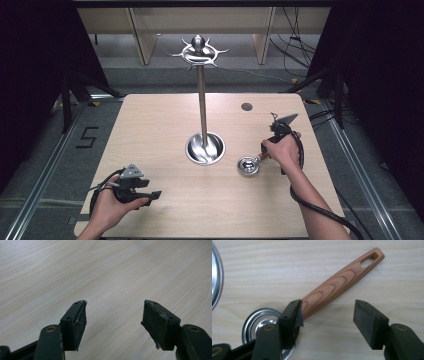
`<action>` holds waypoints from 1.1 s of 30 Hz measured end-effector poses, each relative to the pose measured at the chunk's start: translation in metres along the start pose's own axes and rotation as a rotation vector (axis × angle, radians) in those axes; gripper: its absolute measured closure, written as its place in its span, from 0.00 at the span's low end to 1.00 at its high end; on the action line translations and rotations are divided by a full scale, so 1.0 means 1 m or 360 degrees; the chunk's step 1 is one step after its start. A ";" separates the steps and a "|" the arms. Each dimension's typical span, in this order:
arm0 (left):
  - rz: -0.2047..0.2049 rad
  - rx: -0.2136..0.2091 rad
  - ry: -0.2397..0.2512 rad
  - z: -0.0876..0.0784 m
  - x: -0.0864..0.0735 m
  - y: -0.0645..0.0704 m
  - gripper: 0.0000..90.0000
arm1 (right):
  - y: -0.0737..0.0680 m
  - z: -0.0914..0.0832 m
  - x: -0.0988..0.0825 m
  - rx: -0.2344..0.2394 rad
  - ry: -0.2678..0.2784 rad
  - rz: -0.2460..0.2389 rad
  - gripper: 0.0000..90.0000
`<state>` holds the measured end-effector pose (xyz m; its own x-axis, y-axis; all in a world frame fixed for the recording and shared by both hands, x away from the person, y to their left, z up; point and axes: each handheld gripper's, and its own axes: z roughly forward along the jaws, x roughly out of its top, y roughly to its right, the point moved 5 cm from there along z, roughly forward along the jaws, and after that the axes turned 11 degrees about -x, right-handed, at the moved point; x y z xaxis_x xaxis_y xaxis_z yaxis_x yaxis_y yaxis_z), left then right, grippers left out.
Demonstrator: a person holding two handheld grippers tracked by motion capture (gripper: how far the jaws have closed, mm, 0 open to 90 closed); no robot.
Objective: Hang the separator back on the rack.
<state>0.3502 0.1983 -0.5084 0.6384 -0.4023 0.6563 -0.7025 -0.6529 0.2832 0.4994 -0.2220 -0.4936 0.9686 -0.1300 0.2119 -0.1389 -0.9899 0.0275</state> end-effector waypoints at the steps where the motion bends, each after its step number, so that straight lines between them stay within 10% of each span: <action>1: 0.0002 -0.0015 0.0000 0.000 0.000 0.001 0.39 | 0.001 0.002 0.001 -0.0044 -0.0006 0.0005 0.44; 7: 0.0000 0.0004 -0.0007 -0.001 0.000 0.000 0.39 | 0.002 0.009 0.000 -0.0082 -0.0015 -0.0129 0.38; 9: 0.0003 -0.0002 0.0000 -0.001 -0.001 0.000 0.39 | -0.010 0.009 -0.001 -0.0058 -0.0101 0.0025 0.38; 12: -0.0001 -0.0006 0.0000 -0.002 -0.001 -0.001 0.39 | -0.006 0.013 0.002 -0.0105 -0.0064 -0.0093 0.37; 13: -0.0008 -0.0020 0.0005 -0.002 -0.001 0.000 0.39 | -0.012 0.012 0.001 -0.0105 -0.0096 -0.0016 0.37; 19: -0.0006 -0.0024 -0.0002 -0.001 0.000 0.000 0.38 | -0.015 0.017 0.003 -0.0123 -0.0082 -0.0099 0.37; 20: -0.0005 -0.0023 -0.0005 -0.001 -0.001 0.000 0.38 | -0.022 0.016 0.002 -0.0103 -0.0130 0.0020 0.37; 29: -0.0005 -0.0010 -0.0004 -0.001 -0.001 0.000 0.38 | -0.017 0.027 0.003 -0.0179 -0.0156 -0.0040 0.40; 33: -0.0008 -0.0022 -0.0003 -0.001 -0.001 0.000 0.38 | -0.024 0.029 0.004 -0.0177 -0.0182 0.0118 0.43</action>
<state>0.3490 0.1993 -0.5082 0.6425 -0.4000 0.6536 -0.7035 -0.6460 0.2962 0.5130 -0.2002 -0.5219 0.9711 -0.2145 0.1049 -0.2269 -0.9658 0.1252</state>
